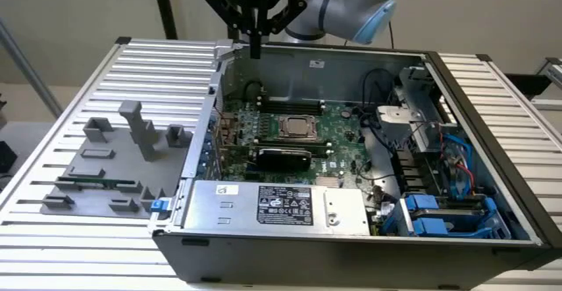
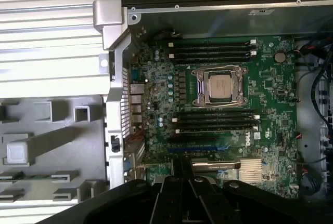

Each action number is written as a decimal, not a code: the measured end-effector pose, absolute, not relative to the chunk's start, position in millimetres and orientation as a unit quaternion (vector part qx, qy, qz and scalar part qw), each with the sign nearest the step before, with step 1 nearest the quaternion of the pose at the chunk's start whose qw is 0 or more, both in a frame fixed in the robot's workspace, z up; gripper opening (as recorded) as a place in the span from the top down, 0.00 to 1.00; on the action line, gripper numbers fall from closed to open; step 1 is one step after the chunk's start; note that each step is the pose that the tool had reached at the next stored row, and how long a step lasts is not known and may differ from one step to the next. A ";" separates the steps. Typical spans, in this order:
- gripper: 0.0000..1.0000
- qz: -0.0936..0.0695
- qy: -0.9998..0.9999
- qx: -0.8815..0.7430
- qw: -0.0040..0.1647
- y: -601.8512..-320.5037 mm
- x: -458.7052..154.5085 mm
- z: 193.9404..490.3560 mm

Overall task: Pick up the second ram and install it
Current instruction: 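Reach for the second ram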

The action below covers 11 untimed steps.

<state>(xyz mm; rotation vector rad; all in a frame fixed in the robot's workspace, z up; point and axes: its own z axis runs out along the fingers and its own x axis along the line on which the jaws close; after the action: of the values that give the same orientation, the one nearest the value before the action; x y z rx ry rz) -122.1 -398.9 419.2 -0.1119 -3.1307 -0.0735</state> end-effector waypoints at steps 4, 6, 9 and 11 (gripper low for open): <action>1.00 -0.024 -0.999 -0.036 0.004 -399.2 -135.9 419.1; 1.00 -0.023 -0.999 -0.036 0.004 -399.7 -144.9 419.1; 1.00 -0.024 -0.999 -0.036 0.004 -400.8 -158.7 419.1; 1.00 -0.023 -0.999 -0.036 0.004 -401.5 -167.7 419.1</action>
<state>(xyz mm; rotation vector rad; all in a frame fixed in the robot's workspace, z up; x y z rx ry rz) -167.7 -401.5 419.1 -0.1119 -3.1314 -0.0736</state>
